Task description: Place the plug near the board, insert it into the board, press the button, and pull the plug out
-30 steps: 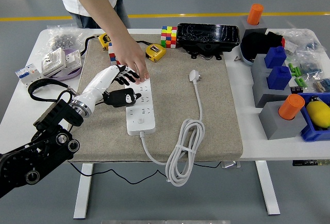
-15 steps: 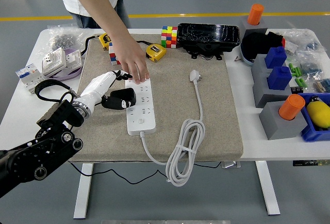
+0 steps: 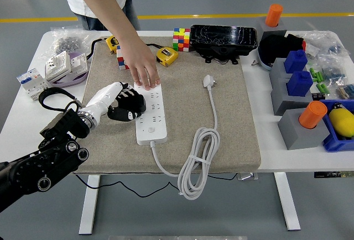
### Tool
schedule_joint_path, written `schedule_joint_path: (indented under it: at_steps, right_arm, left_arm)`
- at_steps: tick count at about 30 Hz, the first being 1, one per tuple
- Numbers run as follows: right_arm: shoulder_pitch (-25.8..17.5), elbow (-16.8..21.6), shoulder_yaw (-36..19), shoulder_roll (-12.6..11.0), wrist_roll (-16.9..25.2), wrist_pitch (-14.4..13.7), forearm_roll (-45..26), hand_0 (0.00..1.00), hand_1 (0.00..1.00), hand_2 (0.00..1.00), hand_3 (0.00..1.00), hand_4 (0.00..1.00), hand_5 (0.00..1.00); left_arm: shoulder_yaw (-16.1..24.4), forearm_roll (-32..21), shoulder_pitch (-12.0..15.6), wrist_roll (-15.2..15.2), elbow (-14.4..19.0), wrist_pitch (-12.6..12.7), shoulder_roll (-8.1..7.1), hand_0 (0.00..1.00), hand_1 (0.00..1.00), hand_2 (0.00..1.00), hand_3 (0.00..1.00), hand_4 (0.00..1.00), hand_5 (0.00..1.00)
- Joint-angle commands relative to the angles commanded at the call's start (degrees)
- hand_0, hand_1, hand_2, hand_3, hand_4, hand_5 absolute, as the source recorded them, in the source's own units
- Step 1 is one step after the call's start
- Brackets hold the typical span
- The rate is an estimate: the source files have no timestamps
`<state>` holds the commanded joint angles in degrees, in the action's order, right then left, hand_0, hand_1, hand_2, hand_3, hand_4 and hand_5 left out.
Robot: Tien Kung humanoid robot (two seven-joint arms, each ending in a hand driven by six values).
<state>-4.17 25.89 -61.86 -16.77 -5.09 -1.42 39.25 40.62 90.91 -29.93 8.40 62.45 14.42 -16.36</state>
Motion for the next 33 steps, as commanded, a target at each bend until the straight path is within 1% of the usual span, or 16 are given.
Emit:
schedule_joint_path:
  at_steps: [3,4,6,13,19,22,25,27,30,33]
  right_arm:
    - [-0.01,0.01,0.04,0.00,0.01,-0.01,0.01,0.667,0.682,0.692,0.601,0.935,0.535]
    - [0.02,0.00,0.07,0.00,-0.01,0.01,0.01,0.667,0.682,0.692,0.601,0.935,0.536]
    - [0.03,-0.03,0.03,0.04,0.00,0.00,0.00,0.667,0.682,0.692,0.601,0.935,0.536]
    - [0.02,0.01,-0.11,0.02,0.02,0.00,0.06,0.666,0.682,0.691,0.602,0.935,0.536]
    - [-0.14,0.22,-0.04,-0.03,-0.02,0.00,0.20,0.666,0.682,0.692,0.600,0.934,0.534]
    - [-0.13,0.13,0.06,-0.06,-0.03,0.00,0.15,0.666,0.682,0.692,0.599,0.933,0.534]
    - [-0.04,0.15,0.26,-0.09,-0.02,0.00,0.10,0.666,0.682,0.692,0.599,0.933,0.534]
    - [0.16,0.22,0.40,-0.13,-0.01,0.02,0.10,0.666,0.682,0.692,0.599,0.933,0.534]
    - [0.29,0.21,0.50,-0.15,-0.01,0.03,0.05,0.665,0.681,0.691,0.598,0.933,0.534]
    - [0.34,0.14,0.59,-0.22,-0.04,0.01,0.01,0.665,0.681,0.691,0.598,0.933,0.534]
  left_arm:
    - [-0.09,0.00,0.08,0.02,0.08,-0.03,0.00,0.405,0.448,0.500,0.545,0.613,0.002]
    - [-0.09,0.09,0.07,0.04,0.10,-0.01,0.01,0.380,0.410,0.465,0.525,0.588,0.002]
    - [-0.14,0.28,0.05,-0.01,0.12,0.05,0.02,0.380,0.410,0.465,0.525,0.588,0.002]
    - [0.71,0.34,0.21,-1.74,0.44,0.28,-0.19,0.376,0.404,0.454,0.523,0.580,0.002]
    - [4.65,1.65,1.94,-3.73,2.52,0.76,-0.36,0.376,0.403,0.452,0.524,0.584,0.002]
    - [5.91,1.19,2.32,-4.43,2.56,1.06,-0.40,0.377,0.403,0.452,0.524,0.587,0.002]
    - [7.06,0.94,2.44,-5.24,1.11,1.80,-0.31,0.377,0.403,0.452,0.524,0.587,0.002]
    - [7.52,0.78,2.10,-5.68,-0.94,2.22,-0.28,0.377,0.403,0.452,0.524,0.587,0.002]
    - [7.08,0.18,1.45,-6.00,-3.45,2.46,-0.46,0.377,0.410,0.454,0.527,0.593,0.002]
    - [6.40,-0.39,1.09,-5.93,-5.21,2.41,-0.54,0.377,0.410,0.454,0.527,0.593,0.002]
